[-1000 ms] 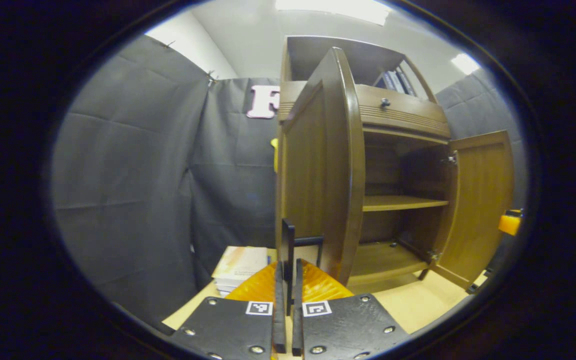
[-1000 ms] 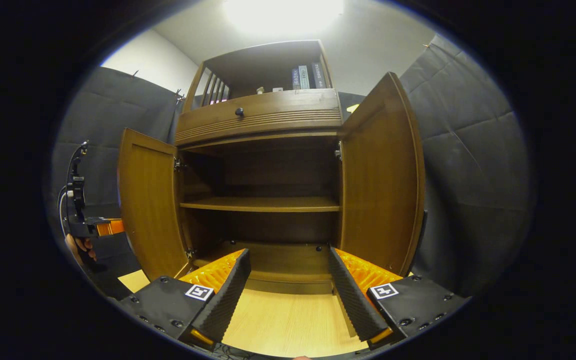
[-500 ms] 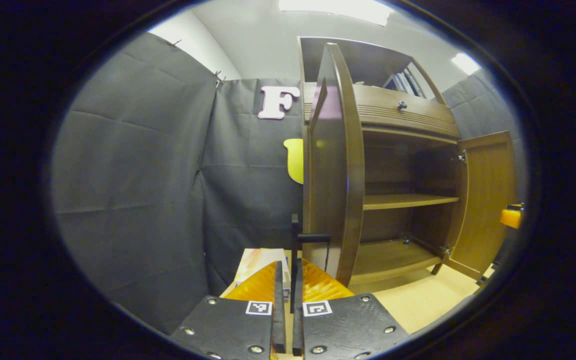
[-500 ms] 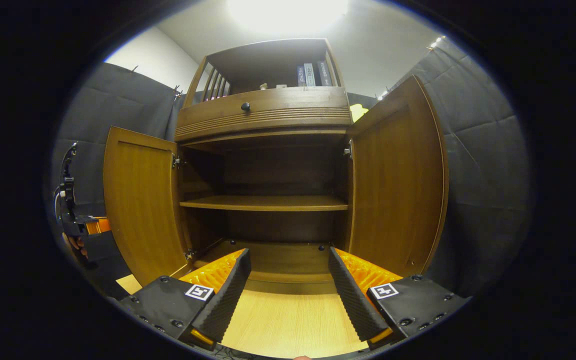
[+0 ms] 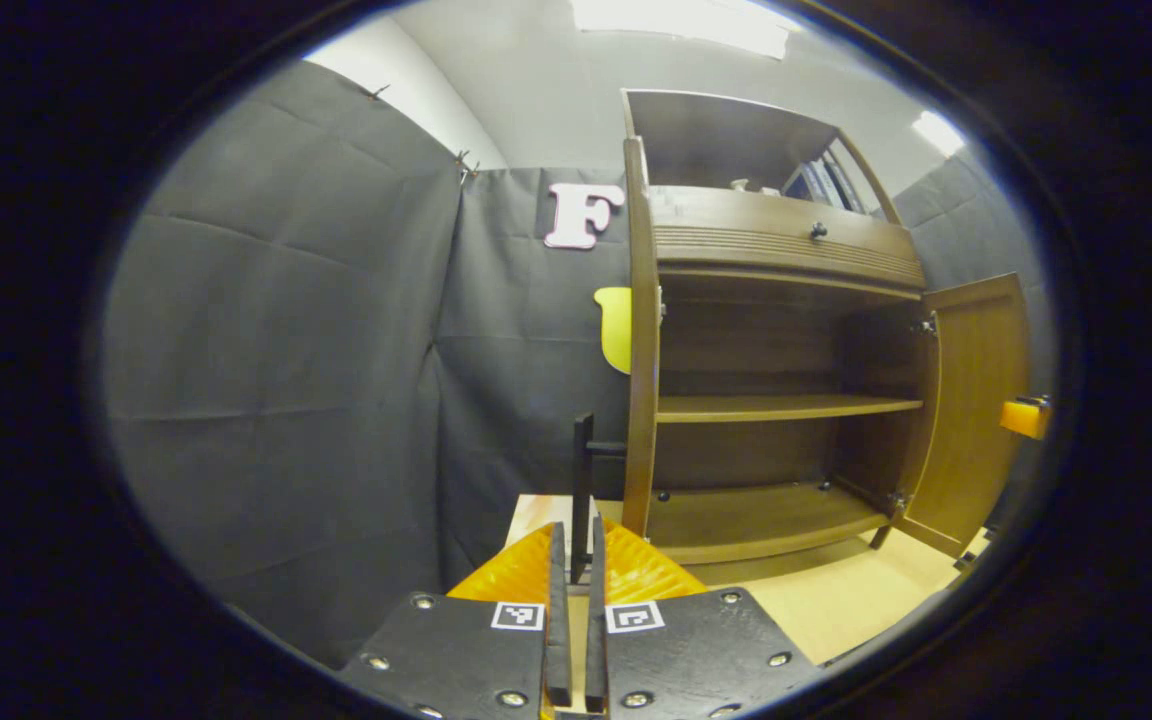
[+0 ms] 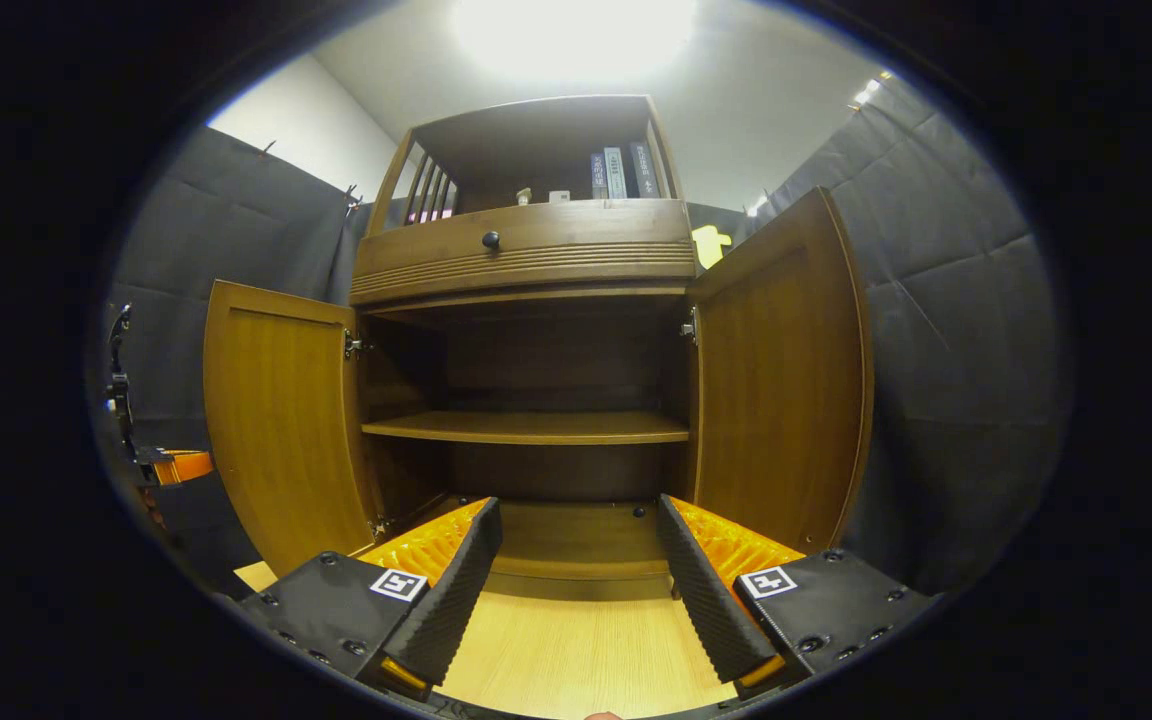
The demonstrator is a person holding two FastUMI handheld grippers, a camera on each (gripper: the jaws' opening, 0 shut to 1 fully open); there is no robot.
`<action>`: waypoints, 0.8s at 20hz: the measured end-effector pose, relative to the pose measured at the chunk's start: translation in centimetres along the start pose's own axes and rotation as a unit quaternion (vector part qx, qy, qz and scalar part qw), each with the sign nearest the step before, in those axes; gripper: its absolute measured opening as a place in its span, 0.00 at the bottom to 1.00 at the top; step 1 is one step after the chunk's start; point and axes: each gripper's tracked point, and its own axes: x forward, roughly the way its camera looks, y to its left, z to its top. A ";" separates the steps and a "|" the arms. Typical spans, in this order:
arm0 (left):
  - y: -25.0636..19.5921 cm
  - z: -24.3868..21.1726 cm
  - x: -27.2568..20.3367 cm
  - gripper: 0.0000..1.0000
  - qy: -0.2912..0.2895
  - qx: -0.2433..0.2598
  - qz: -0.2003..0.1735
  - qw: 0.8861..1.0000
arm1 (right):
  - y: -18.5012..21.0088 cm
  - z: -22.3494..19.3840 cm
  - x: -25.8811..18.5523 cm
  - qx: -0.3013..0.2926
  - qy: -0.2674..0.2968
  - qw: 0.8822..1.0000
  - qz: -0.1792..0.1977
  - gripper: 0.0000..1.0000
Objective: Open the right door of the double-door shoe cabinet with the right hand, and open the left door with the left hand.
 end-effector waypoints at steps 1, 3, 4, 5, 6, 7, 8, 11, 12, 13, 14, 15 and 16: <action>-0.8 0.5 -0.8 0.08 -0.005 0.000 -0.005 1.000 | -0.2 0.2 -0.6 -0.003 -0.002 1.000 0.001 0.98; -2.3 1.4 -2.3 0.07 -0.013 0.002 -0.009 1.000 | -0.8 0.3 -1.8 -0.009 -0.005 1.000 0.001 0.98; -2.9 1.6 -3.2 0.07 -0.013 0.001 -0.011 1.000 | -1.0 0.3 -2.6 -0.009 -0.003 1.000 0.003 0.98; -3.8 1.8 -4.1 0.07 -0.014 -0.001 -0.017 1.000 | -1.2 0.4 -3.5 -0.008 -0.004 1.000 0.006 0.98; -4.5 2.2 -5.0 0.08 -0.017 0.000 -0.021 1.000 | -1.5 0.6 -4.2 -0.008 -0.007 1.000 0.005 0.98; -5.0 2.6 -5.7 0.07 -0.018 0.001 -0.023 1.000 | -2.0 0.8 -4.8 -0.008 -0.008 1.000 0.002 0.98; -5.6 2.7 -6.4 0.07 -0.019 0.002 -0.025 0.999 | -2.4 0.8 -5.5 -0.008 -0.009 1.000 0.002 0.98; -8.1 3.4 -8.8 0.07 -0.021 0.005 -0.045 0.999 | -4.1 1.0 -7.6 -0.010 -0.014 1.000 -0.010 0.98; -8.9 3.5 -9.5 0.07 -0.022 0.009 -0.049 0.999 | -4.7 1.1 -8.3 -0.008 -0.015 1.000 -0.014 0.98; -9.6 3.5 -10.1 0.07 -0.023 0.013 -0.052 0.998 | -5.1 1.1 -8.8 -0.005 -0.016 1.000 -0.018 0.98; -10.2 3.6 -10.7 0.07 -0.023 0.015 -0.056 0.998 | -5.5 1.2 -9.3 -0.002 -0.017 1.000 -0.021 0.92; -10.8 3.7 -11.2 0.07 -0.024 0.016 -0.060 0.998 | -5.9 1.1 -9.7 -0.001 -0.017 1.000 -0.024 0.92; -11.2 3.6 -11.8 0.08 -0.024 0.016 -0.065 0.997 | -6.3 1.1 -10.2 0.000 -0.017 1.000 -0.026 0.98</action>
